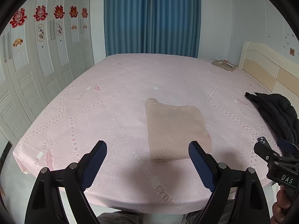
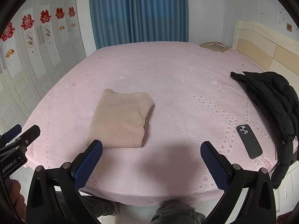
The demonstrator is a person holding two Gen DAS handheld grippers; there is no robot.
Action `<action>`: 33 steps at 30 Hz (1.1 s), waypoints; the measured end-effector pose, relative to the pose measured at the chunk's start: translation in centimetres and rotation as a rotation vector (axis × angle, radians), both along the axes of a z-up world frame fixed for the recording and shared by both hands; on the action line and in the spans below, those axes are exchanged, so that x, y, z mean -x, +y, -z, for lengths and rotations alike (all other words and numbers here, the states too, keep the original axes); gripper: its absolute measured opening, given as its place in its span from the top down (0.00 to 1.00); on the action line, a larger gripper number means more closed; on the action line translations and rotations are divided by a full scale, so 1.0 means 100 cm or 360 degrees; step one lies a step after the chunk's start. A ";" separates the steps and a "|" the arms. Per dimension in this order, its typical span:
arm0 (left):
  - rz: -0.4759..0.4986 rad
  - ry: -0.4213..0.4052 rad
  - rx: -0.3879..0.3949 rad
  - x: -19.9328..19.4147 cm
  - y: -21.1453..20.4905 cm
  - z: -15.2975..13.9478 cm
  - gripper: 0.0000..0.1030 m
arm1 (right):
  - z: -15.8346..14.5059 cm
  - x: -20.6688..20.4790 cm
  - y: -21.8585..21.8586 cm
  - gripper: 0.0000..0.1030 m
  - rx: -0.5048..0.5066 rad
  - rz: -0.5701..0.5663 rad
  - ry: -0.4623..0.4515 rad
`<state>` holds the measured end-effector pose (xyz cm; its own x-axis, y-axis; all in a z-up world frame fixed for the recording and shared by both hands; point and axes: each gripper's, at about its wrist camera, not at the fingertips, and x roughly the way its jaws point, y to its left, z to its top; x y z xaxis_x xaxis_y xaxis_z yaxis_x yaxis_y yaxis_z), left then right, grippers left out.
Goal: Fold small clothes
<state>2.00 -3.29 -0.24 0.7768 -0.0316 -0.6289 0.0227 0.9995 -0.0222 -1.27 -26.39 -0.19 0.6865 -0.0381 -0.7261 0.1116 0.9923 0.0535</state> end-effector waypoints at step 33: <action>-0.0016 -0.0034 0.0022 0.002 0.011 -0.013 0.14 | -0.010 0.002 0.005 0.01 0.0003 -0.0003 -0.0034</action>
<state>1.76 -2.19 1.08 0.7904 -0.0325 -0.6117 0.0136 0.9993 -0.0357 -1.48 -25.84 0.81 0.7020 -0.0384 -0.7111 0.1088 0.9926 0.0537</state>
